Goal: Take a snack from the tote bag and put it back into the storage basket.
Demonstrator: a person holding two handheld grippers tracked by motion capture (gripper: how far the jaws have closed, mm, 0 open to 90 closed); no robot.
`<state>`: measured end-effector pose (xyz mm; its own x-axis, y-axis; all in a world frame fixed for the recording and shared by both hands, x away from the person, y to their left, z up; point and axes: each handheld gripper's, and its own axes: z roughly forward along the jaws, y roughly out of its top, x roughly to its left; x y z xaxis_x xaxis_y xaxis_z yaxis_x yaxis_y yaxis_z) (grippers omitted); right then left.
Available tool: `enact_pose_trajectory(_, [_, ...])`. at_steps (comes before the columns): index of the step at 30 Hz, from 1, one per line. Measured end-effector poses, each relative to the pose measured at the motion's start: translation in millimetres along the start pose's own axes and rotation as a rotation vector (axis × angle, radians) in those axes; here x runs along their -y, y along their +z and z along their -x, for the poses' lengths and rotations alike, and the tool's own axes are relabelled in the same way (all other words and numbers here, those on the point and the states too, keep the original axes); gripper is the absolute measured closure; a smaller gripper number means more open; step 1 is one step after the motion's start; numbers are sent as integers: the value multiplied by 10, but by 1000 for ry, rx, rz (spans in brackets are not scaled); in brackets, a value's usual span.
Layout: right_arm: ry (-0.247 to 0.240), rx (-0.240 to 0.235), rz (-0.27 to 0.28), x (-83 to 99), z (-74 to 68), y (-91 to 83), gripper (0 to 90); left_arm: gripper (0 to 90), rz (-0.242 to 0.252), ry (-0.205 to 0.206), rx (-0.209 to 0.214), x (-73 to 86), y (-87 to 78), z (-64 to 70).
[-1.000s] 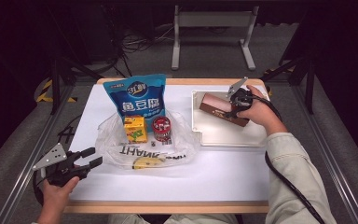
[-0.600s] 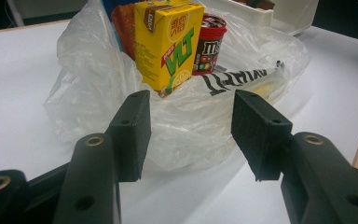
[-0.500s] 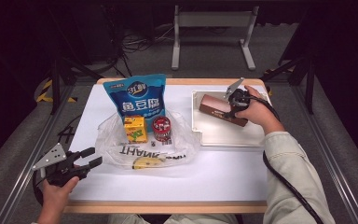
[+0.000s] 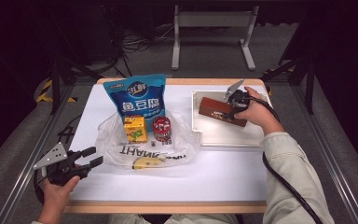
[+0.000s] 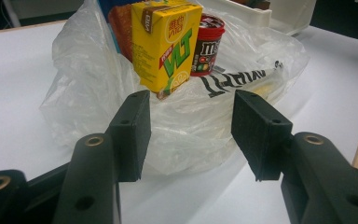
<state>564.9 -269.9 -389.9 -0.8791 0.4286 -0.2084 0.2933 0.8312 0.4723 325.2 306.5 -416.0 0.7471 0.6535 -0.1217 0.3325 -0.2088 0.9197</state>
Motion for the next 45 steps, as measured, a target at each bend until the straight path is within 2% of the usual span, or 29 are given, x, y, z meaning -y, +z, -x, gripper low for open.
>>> enact_pose_trajectory(5, [29,18,56,22,-9,-89,349,479,-3,0,7,-11,31,-8])
enact_pose_trajectory(9, [34,28,73,20,-23,-166,359,479,-3,14,15,-30,61,-10])
enact_pose_trajectory(10, [59,31,110,17,-48,-245,373,479,-5,16,18,-41,72,-14])
enact_pose_trajectory(11, [59,31,110,17,-48,-245,373,479,-3,13,21,-45,80,-13])
enact_pose_trajectory(12, [84,34,135,21,-75,-301,403,479,1,21,23,-58,101,-17])
enact_pose_trajectory(13, [84,34,135,21,-75,-301,403,479,1,21,23,-58,101,-17])
enact_pose_trajectory(17, [129,46,190,45,-157,-428,449,479,0,30,34,-91,154,-12])
enact_pose_trajectory(21, [162,33,205,66,-208,-502,534,482,9,44,35,-115,178,-12])
enact_pose_trajectory(23, [244,15,220,92,-262,-573,651,483,12,45,38,-125,197,-10])
enact_pose_trajectory(24, [273,12,234,104,-285,-603,682,484,12,46,39,-130,208,-10])
enact_pose_trajectory(27, [311,7,279,147,-355,-663,776,484,10,49,44,-142,232,-10])
enact_pose_trajectory(32, [331,15,282,191,-442,-659,899,484,12,58,50,-151,246,-13])
enact_pose_trajectory(36, [348,23,307,224,-532,-626,900,485,14,48,48,-142,240,-16])
enact_pose_trajectory(40, [392,23,323,254,-581,-568,900,485,12,53,46,-142,223,-4])
enact_pose_trajectory(45, [406,59,323,275,-634,-500,900,486,16,48,42,-133,210,-11])
